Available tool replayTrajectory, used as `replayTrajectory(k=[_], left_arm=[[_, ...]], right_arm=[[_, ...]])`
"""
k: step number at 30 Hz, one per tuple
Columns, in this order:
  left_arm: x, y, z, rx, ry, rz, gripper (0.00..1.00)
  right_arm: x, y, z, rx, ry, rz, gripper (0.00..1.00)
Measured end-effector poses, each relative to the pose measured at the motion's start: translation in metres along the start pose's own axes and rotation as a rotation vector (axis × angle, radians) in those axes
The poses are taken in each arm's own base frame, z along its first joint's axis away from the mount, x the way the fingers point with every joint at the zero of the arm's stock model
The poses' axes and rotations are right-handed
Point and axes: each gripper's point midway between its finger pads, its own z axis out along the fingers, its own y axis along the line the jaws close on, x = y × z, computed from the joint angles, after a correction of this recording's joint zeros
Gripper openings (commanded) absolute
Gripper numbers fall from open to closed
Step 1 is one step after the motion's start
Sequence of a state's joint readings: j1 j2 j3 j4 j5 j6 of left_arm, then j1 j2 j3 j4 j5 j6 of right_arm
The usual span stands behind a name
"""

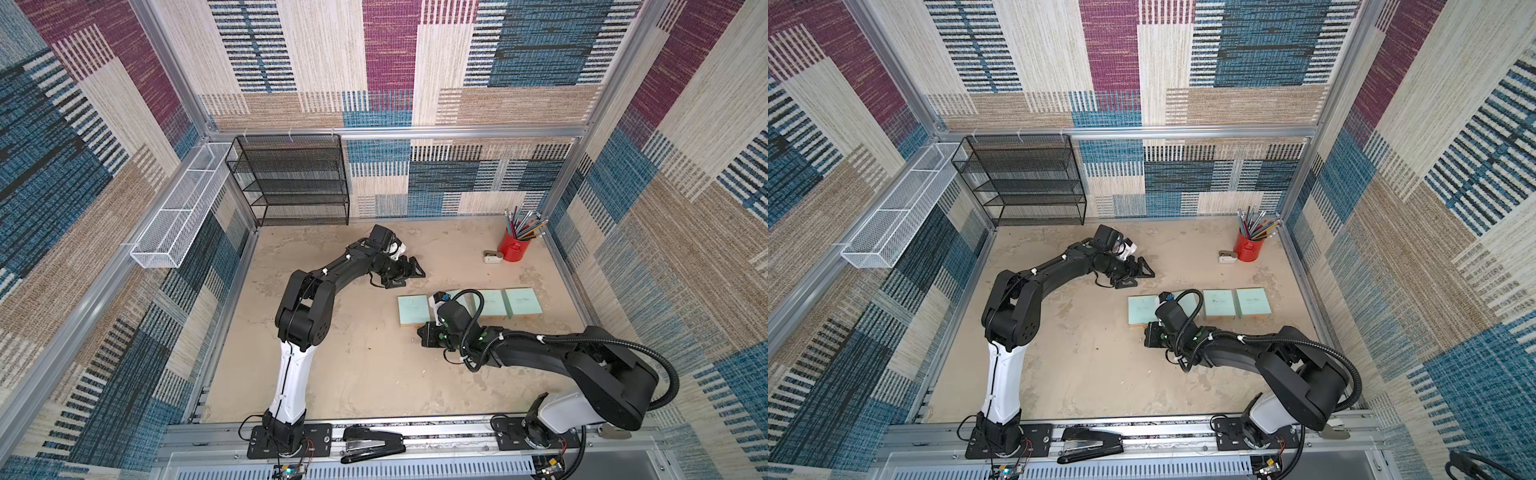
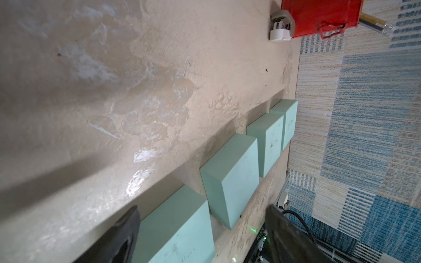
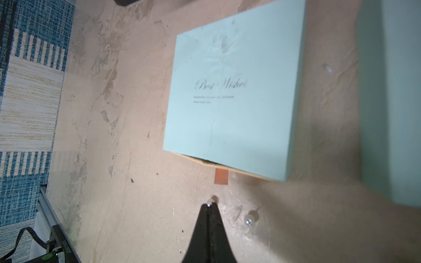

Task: Take out the earrings from the drawer-style jewelry box
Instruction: Adjust the jewelry box at the center of the board.

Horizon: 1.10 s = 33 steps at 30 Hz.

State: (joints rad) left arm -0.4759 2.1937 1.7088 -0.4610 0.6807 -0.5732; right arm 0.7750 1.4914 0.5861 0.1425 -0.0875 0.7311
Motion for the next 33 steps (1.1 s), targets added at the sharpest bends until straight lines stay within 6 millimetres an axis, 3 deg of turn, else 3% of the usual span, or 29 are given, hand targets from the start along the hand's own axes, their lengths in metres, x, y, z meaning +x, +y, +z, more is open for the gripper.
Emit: replayTrajectory(k=[15,33], left_arm=[[0.010,0.001,0.009,0.034,0.053,-0.017,0.85],[0.018,-0.001,0.015,0.058,0.075,-0.011,0.84]], right_arm=[[-0.010,-0.006,0.021,0.059,-0.019,0.032,0.00],[-0.020,-0.018,0.032,0.134,-0.067,0.058,0.00]])
